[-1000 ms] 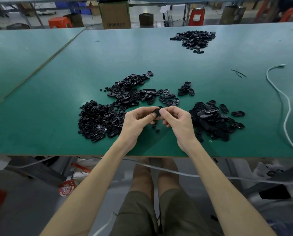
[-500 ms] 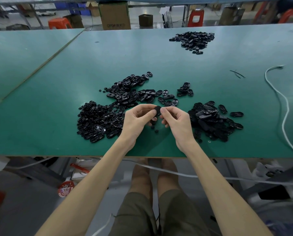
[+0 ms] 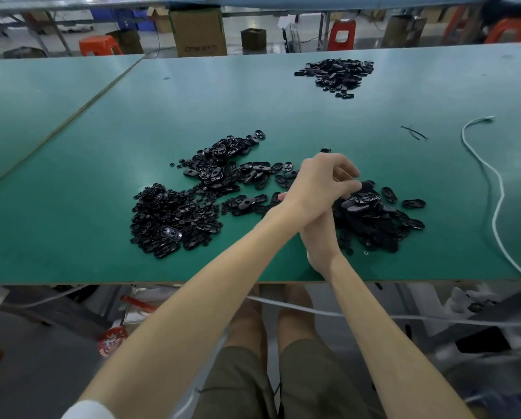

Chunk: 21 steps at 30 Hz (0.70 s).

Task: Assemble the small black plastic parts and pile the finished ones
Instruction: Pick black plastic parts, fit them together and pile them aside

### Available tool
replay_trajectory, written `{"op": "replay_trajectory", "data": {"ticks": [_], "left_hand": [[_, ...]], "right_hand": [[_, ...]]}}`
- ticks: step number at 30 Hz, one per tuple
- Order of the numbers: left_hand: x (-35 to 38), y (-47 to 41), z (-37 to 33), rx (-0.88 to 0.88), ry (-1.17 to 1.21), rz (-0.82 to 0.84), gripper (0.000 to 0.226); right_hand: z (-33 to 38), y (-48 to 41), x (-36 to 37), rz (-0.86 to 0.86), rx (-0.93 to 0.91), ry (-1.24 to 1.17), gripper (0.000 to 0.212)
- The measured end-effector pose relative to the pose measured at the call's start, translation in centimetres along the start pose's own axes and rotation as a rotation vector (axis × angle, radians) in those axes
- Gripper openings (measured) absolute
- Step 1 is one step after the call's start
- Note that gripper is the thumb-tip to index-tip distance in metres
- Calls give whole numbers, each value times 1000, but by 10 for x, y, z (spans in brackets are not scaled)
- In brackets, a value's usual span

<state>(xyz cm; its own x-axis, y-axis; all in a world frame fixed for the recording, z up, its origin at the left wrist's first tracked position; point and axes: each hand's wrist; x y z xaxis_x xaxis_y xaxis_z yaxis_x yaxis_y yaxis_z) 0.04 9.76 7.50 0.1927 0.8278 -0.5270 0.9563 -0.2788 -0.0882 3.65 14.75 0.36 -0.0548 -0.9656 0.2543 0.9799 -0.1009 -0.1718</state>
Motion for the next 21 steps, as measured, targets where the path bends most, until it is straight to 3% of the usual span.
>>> {"op": "replay_trajectory", "data": {"ticks": [2, 3, 4, 6, 8, 11, 16, 21], "left_hand": [[6, -1, 2, -2, -64, 38, 20], [8, 0, 4, -1, -75, 33, 18], [7, 1, 7, -3, -71, 0, 16], [0, 4, 16, -29, -51, -112, 15], [-14, 6, 28, -68, -71, -226, 16], [-41, 10, 53, -140, -244, -327, 17], [-66, 19, 94, -326, -644, -298, 31], [-70, 28, 112, -302, -669, -350, 22]], "right_hand": [[-1, 2, -2, -3, -9, -47, 33], [-2, 3, -3, -10, 31, 18, 24], [-4, 1, -2, -43, 49, 80, 18], [-9, -2, -2, -73, -17, 218, 35], [-10, -4, 0, -43, -73, 208, 35], [-11, -5, 1, -37, -112, 258, 29], [-15, -6, -1, -47, -102, 246, 24], [-13, -5, 0, -52, -96, 234, 24]]}}
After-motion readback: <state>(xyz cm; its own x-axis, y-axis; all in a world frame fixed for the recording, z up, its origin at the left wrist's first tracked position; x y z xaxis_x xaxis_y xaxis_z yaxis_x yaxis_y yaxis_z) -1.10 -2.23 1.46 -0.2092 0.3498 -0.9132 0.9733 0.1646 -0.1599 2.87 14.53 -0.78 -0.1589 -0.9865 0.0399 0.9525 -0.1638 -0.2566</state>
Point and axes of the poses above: each hand's wrist, its own y-axis away from the middle knuckle, its own x-axis out of the palm, z = x × y, and after that the axes turned 9 degrees about -x, right-handed
